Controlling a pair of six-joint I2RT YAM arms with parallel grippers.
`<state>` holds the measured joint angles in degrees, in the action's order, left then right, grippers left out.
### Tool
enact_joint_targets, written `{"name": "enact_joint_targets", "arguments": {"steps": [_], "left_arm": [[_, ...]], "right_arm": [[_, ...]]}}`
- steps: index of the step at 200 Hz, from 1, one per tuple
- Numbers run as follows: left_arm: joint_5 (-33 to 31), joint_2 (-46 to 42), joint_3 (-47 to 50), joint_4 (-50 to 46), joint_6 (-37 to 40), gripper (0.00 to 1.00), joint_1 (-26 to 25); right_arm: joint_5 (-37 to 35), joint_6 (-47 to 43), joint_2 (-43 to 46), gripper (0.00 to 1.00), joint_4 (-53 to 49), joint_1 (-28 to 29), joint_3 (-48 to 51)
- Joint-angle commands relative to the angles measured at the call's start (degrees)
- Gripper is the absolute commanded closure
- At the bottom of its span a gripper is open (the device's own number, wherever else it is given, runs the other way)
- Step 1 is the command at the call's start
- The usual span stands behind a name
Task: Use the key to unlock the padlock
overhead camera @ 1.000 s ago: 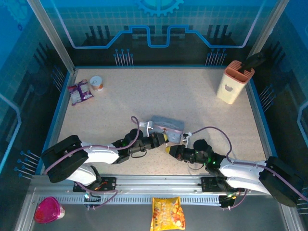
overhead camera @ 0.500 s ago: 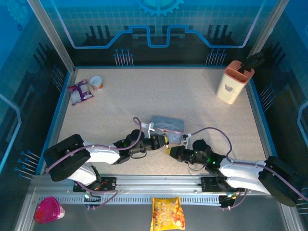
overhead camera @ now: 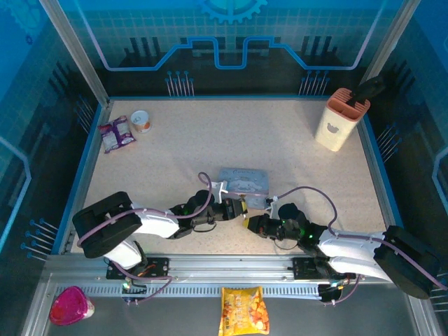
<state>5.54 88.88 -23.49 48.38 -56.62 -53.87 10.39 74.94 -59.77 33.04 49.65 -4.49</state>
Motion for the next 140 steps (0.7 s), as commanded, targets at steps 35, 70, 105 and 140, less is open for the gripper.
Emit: {"name": "enact_joint_targets", "arguments": {"steps": [35, 70, 105, 140], "left_arm": [[12.0, 0.6, 1.2, -5.6, -0.8, 1.0, -6.0], [2.5, -4.5, 1.6, -7.7, -3.0, 1.0, -5.4], [-2.3, -2.4, 0.8, -2.7, -7.6, 1.0, -5.4], [-1.8, 1.2, -0.1, 2.3, -10.3, 1.0, -5.3]], "right_arm": [[-10.8, -1.4, 0.4, 1.0, 15.0, -4.5, -5.8], [-11.2, -1.2, 0.6, 0.96, 14.7, -4.8, -4.4], [-10.7, -1.7, 0.5, 0.89, 14.6, -4.7, -4.8], [-11.0, -1.5, 0.8, 0.87, 15.0, -4.7, -4.2]]}}
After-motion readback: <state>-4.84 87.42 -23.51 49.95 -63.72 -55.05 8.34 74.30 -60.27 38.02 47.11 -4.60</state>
